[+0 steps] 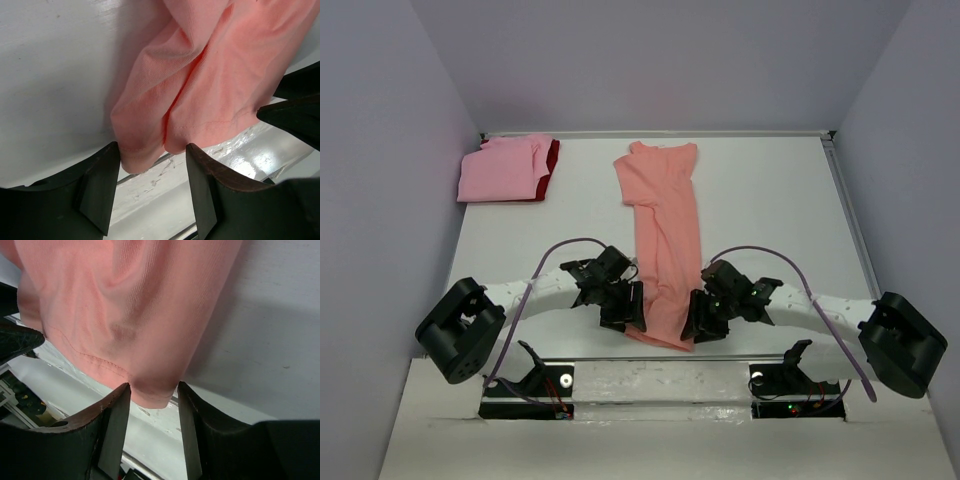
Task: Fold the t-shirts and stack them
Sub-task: Grab the bottom of the folded rectangular tshirt with both arms
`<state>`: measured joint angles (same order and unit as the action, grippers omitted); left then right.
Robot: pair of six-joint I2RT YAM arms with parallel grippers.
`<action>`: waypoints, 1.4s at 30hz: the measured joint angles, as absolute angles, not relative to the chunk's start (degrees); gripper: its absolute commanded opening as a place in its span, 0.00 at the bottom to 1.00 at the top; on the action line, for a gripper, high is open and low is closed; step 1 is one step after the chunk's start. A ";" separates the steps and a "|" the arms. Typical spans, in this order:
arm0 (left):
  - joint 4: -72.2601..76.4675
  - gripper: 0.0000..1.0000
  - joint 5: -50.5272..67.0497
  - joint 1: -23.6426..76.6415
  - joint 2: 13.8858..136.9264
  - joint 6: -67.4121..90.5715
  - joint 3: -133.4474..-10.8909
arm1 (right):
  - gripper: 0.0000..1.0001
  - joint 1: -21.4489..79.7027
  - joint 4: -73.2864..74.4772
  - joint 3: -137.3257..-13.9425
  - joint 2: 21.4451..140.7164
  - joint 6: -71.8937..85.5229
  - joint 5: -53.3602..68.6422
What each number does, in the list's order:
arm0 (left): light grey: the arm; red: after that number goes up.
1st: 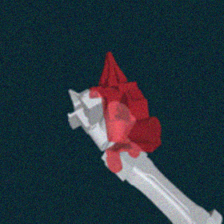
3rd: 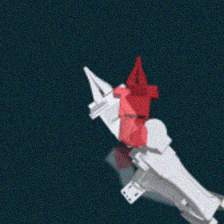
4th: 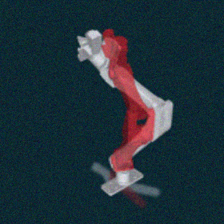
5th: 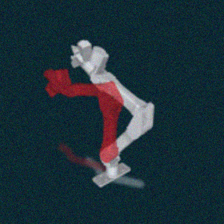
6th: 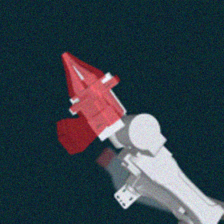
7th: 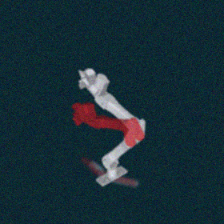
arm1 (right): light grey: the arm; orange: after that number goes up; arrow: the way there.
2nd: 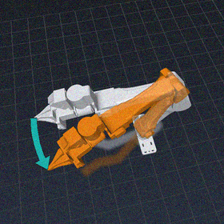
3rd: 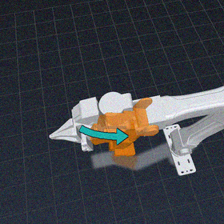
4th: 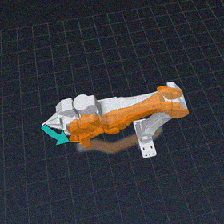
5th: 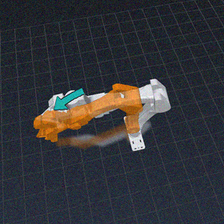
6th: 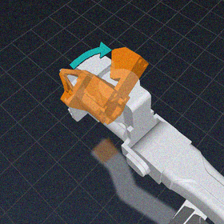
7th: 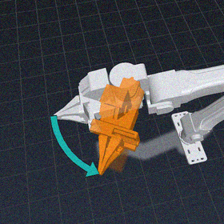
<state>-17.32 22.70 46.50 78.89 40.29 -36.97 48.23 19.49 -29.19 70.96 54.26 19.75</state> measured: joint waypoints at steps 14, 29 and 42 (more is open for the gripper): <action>-17.32 0.50 23.27 46.50 78.89 40.05 -36.97 | 0.33 49.15 19.20 -29.19 72.12 54.96 19.49; -16.08 0.22 24.18 46.50 78.89 39.83 -36.34 | 0.00 49.25 19.33 -29.19 71.99 55.51 19.46; -17.10 0.22 24.86 46.50 78.89 40.18 -37.15 | 0.00 49.25 25.47 -30.74 67.85 54.11 17.80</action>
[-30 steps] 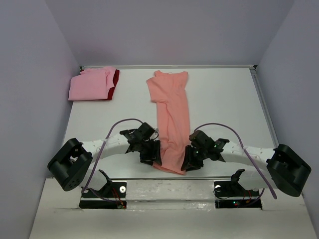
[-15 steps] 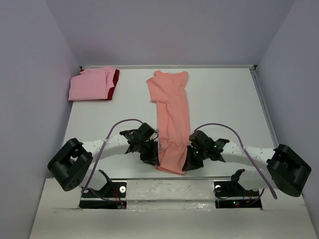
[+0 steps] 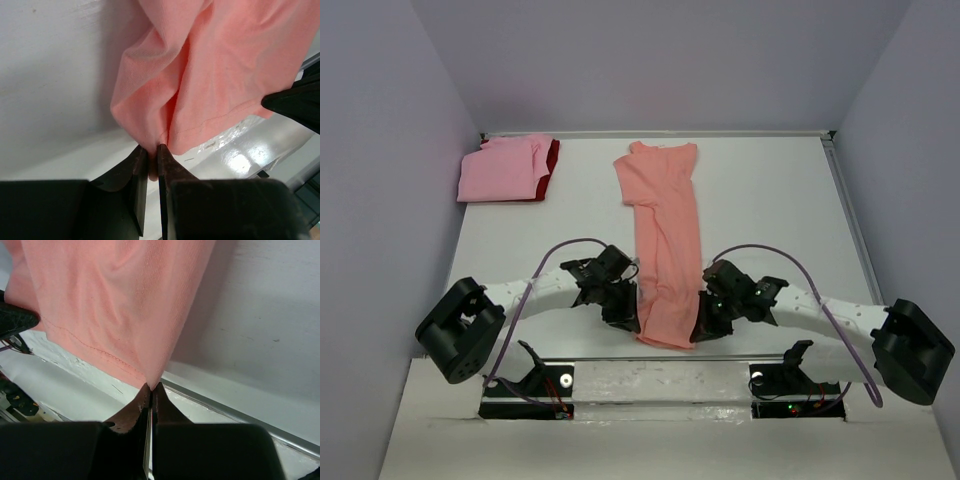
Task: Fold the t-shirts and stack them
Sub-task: Grab the bottom of the folded rectangular tshirt with both arms
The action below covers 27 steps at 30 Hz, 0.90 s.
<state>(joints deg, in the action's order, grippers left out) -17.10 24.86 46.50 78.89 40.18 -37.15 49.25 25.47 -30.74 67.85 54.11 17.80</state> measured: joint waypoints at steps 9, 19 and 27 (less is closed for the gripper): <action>-19.03 0.23 26.87 46.81 80.25 43.44 -41.93 | 0.00 49.25 30.72 -31.79 67.05 51.07 16.27; -18.81 0.23 27.94 53.52 82.46 49.15 -43.70 | 0.00 49.23 35.44 -35.20 67.72 47.24 15.22; -19.18 0.23 27.90 53.95 82.46 50.37 -44.99 | 0.00 48.58 37.47 -37.87 68.01 44.91 14.48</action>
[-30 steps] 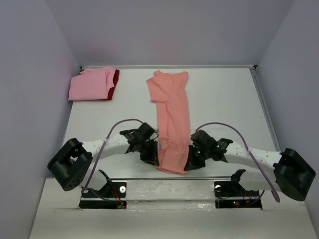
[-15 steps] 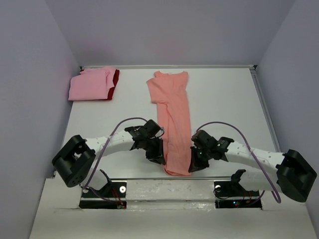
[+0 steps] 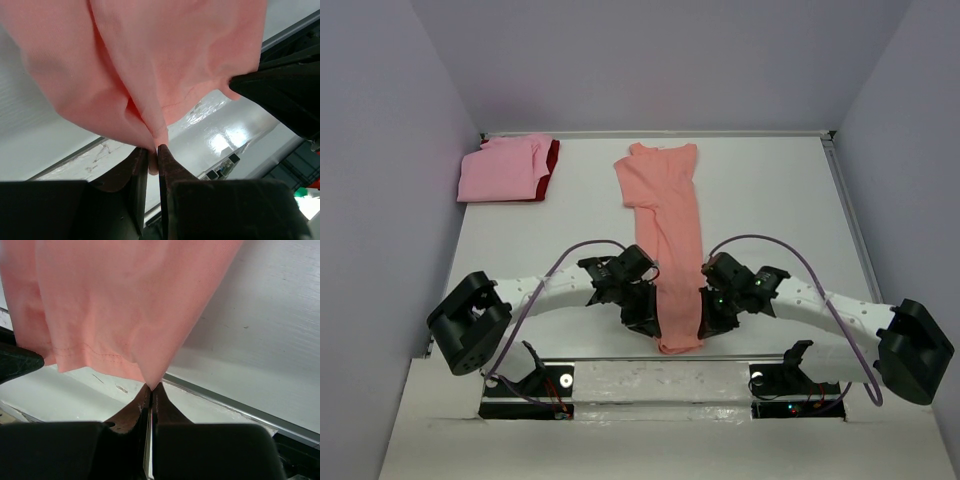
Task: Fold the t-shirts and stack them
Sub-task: Grab the bottom of the folded rectangular tshirt with both arms
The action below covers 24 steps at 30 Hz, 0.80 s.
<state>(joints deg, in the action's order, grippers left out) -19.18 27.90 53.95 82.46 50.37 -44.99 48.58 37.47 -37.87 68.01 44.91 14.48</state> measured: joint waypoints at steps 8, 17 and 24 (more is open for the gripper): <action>-20.53 0.23 27.18 54.02 82.48 50.46 -46.41 | 0.00 46.87 39.35 -39.57 68.07 43.42 13.82; -23.97 0.24 24.45 54.00 82.50 50.41 -49.36 | 0.00 44.14 40.56 -42.65 68.75 41.34 13.61; -25.65 0.24 22.35 53.69 82.50 50.41 -50.68 | 0.00 42.83 41.34 -44.64 69.19 40.05 13.47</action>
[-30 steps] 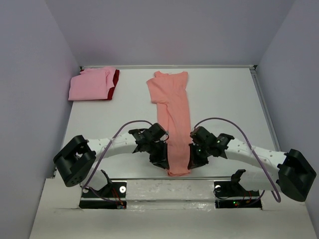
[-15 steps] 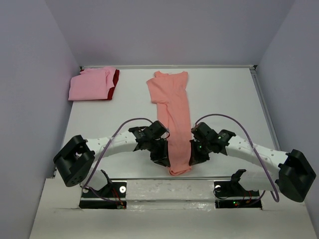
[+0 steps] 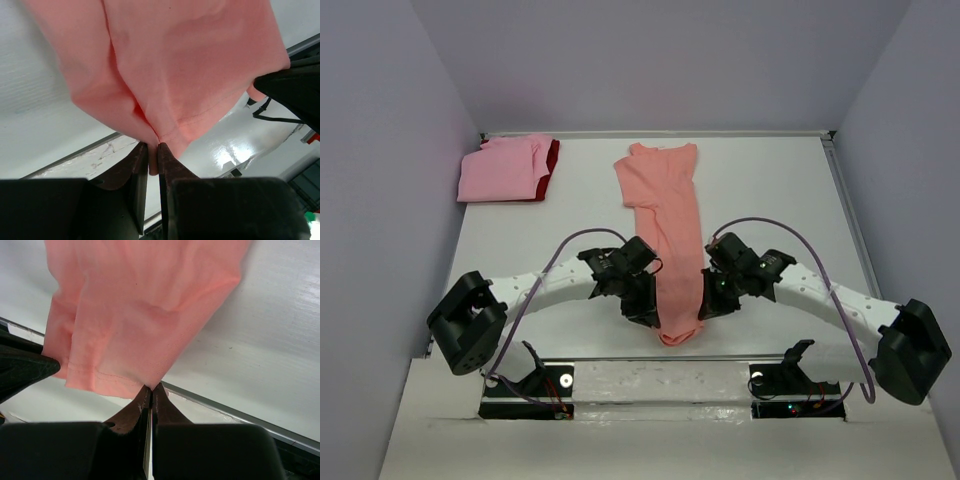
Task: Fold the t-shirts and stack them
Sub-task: Grab the bottom of the folded rectangular tshirt with both arms, then fold the folded rectangular tshirt in 1/3 of the way
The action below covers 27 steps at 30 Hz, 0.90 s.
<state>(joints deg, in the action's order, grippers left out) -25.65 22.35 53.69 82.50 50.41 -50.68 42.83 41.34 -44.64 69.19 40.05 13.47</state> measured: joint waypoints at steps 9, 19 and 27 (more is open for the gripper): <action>-27.64 0.24 20.78 51.92 82.50 49.89 -51.94 | 0.00 40.34 42.54 -47.00 70.00 38.11 13.45; -30.20 0.23 18.48 48.66 82.78 47.57 -57.41 | 0.00 38.83 43.38 -48.80 70.98 36.77 13.47; -31.24 0.23 17.80 47.46 84.18 45.84 -59.31 | 0.00 37.95 43.64 -52.01 72.82 36.16 13.47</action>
<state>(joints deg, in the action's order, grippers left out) -31.24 17.80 47.46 84.18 45.84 -59.31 37.95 43.64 -52.01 72.82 36.16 13.47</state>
